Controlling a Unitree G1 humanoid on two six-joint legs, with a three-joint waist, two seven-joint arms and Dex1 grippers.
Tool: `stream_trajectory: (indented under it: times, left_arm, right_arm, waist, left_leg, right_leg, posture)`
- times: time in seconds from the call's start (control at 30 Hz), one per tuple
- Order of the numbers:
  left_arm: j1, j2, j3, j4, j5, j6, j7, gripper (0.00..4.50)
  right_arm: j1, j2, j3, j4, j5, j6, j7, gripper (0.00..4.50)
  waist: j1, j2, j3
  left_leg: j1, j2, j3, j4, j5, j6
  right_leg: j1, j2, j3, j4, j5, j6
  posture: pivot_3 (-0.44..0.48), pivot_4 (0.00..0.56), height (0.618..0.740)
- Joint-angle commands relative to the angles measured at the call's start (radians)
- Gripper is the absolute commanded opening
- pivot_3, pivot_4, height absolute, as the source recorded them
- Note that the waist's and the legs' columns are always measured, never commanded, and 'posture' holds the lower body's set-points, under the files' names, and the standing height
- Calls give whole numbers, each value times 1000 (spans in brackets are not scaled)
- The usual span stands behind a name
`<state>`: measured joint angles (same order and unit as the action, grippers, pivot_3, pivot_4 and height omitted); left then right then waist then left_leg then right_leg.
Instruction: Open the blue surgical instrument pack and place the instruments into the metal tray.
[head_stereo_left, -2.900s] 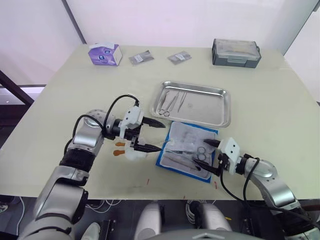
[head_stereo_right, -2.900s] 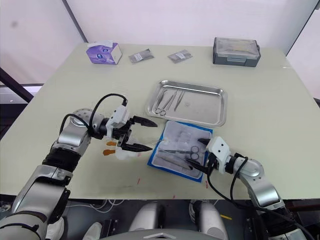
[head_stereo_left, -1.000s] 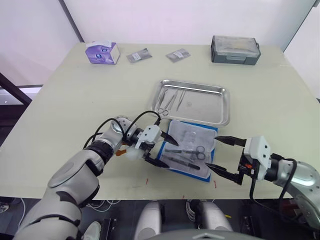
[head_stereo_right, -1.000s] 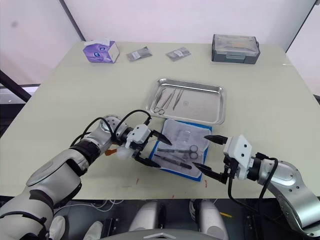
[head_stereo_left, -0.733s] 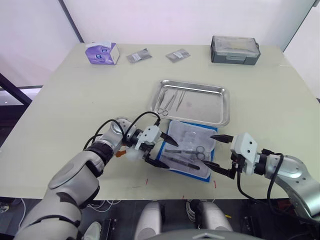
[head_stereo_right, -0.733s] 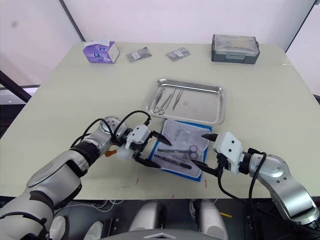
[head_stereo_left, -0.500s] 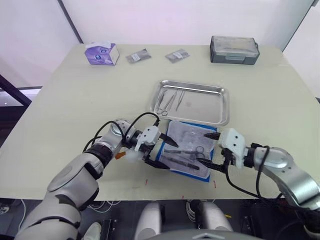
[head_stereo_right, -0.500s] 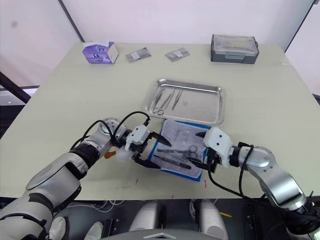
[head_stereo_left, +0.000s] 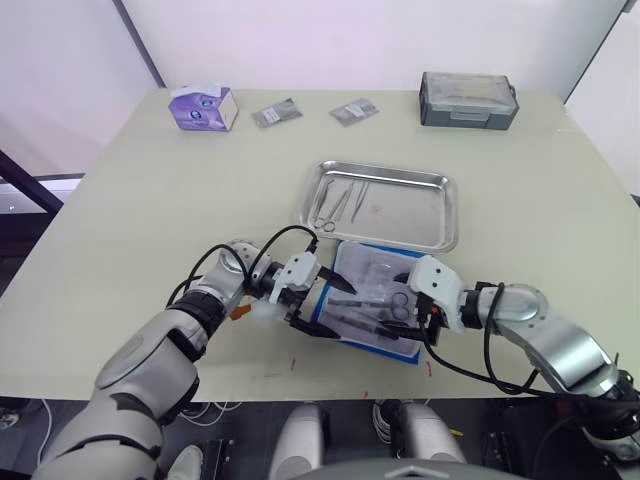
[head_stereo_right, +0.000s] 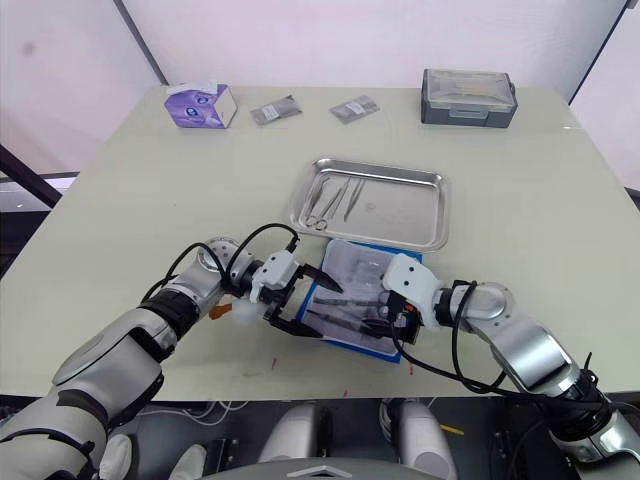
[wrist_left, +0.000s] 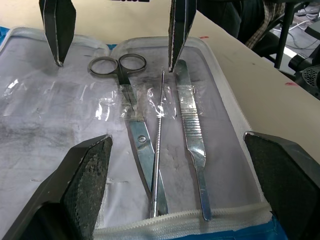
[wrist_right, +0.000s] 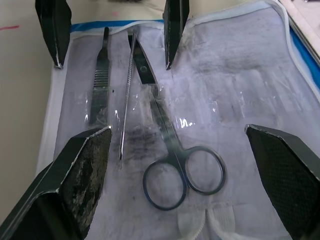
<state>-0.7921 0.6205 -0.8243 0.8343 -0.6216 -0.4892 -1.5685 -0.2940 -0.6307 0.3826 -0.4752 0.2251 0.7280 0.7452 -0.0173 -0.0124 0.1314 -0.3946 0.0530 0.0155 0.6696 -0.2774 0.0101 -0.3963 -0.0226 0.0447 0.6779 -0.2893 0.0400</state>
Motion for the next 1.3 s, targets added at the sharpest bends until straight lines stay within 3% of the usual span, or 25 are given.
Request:
stream_trajectory:
  times: [0.03,0.33,0.77,1.07,1.3]
  left_arm:
    - [50,-10,-37,24,45,15,-46,4456]
    - [50,-18,-28,32,61,9,-46,4456]
    - [56,-28,-1,42,84,7,-46,4456]
    - [54,-31,-1,49,90,5,-46,4456]
    - [55,-30,3,50,93,7,-46,4456]
  right_arm:
    - [-32,-2,18,-23,-19,40,-1,4500]
    - [-96,-26,59,6,-62,73,31,4500]
    - [-133,-8,-7,-55,-15,111,42,4500]
    - [-123,-46,86,-3,-142,27,12,4500]
    - [-134,-14,113,1,-162,43,14,4500]
  waist:
    - [0,0,0]
    - [1,1,-1]
    - [1,2,-1]
    - [2,3,-2]
    - [1,4,-2]
  left_leg:
    - [0,0,0,0,0,0]
    - [0,0,0,0,0,0]
    - [0,0,0,0,0,1]
    - [0,0,0,0,0,1]
    - [0,0,0,0,0,1]
  right_leg:
    - [0,0,0,0,0,0]
    - [0,0,0,0,0,0]
    - [0,0,0,0,0,0]
    - [0,0,0,0,0,0]
    - [0,0,0,0,0,0]
  posture:
    - [0,150,738]
    - [0,150,738]
    - [0,150,738]
    - [0,150,738]
    - [0,150,738]
